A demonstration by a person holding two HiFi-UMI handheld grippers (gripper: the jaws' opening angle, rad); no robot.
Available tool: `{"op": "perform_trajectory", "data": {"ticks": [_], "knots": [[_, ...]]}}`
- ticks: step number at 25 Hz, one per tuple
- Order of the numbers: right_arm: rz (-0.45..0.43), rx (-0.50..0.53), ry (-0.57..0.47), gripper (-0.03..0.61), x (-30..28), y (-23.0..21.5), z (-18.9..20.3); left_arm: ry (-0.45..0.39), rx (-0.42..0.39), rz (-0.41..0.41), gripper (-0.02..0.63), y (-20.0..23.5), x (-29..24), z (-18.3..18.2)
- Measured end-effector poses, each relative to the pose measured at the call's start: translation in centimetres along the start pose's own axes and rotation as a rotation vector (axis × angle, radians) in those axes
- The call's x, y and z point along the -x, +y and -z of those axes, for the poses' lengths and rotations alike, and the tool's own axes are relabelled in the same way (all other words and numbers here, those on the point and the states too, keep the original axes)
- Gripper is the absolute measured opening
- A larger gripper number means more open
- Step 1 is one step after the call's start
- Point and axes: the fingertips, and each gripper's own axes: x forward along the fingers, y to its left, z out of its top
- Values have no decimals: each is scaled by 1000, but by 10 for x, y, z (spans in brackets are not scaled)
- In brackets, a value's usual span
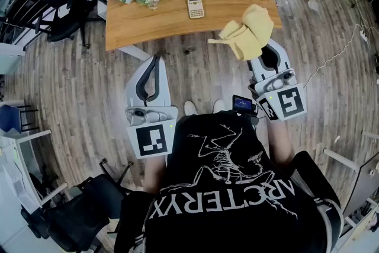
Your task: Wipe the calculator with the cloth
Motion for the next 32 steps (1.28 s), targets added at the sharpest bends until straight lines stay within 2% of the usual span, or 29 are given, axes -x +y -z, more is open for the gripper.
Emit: {"op": "perform_trajectory", "data": {"ticks": [6, 12, 22, 27, 32], "knots": [[3, -1, 12, 53, 8, -18, 9, 14, -1, 1, 9, -15, -10, -1], [-10, -40, -39, 52, 12, -37, 3, 25, -1, -15, 9, -23, -25, -3], [-47, -49, -8, 52, 10, -72, 20, 39, 31, -37, 9, -46, -57, 5], [-46, -49, -12, 52, -26, -90, 28, 42, 17, -23, 9, -30, -92, 10], [-43, -41, -12, 52, -92, -99, 32, 47, 21, 1, 9, 12, -143, 25]]}}
